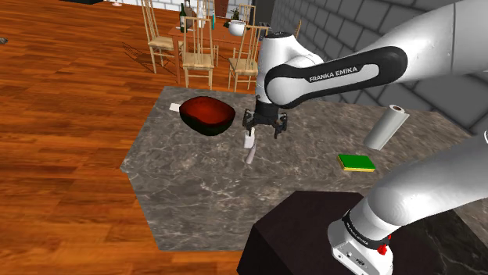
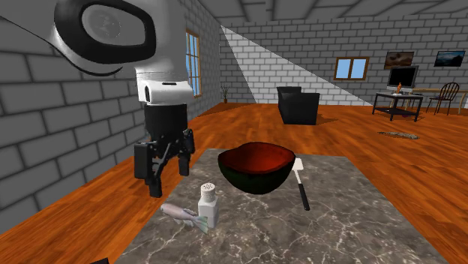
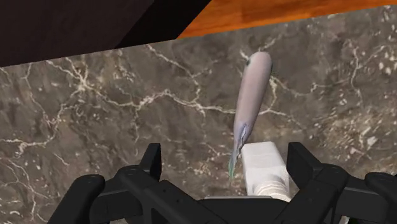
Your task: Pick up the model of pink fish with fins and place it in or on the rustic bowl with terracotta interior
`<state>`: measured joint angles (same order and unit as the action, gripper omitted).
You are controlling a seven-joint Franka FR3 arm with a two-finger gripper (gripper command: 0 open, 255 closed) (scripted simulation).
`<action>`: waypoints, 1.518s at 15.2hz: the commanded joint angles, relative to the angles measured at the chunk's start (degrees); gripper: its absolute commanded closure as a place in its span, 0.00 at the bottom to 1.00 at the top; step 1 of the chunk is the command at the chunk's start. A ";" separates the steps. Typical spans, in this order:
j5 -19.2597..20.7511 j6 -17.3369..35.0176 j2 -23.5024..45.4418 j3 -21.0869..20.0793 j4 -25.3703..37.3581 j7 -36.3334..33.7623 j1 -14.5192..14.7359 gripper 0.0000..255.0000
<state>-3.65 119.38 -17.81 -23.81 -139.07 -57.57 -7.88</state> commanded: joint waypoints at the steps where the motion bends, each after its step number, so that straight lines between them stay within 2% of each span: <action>1: 1.99 2.43 5.36 -2.29 1.55 -6.89 -1.27 0.00; 3: 4.66 4.21 10.74 -3.84 3.47 -13.52 -2.23 0.00; 11: 6.84 10.36 14.25 -3.91 0.39 -15.14 -2.45 0.00; 19: 6.83 10.35 14.24 -3.91 0.39 -15.15 -2.45 0.00; 20: 6.83 10.35 14.24 -3.91 0.39 -15.15 -2.45 1.00; 23: 6.83 10.35 14.24 -3.91 0.39 -15.15 -2.45 1.00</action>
<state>3.18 129.73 -3.58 -27.72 -138.67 -72.72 -10.32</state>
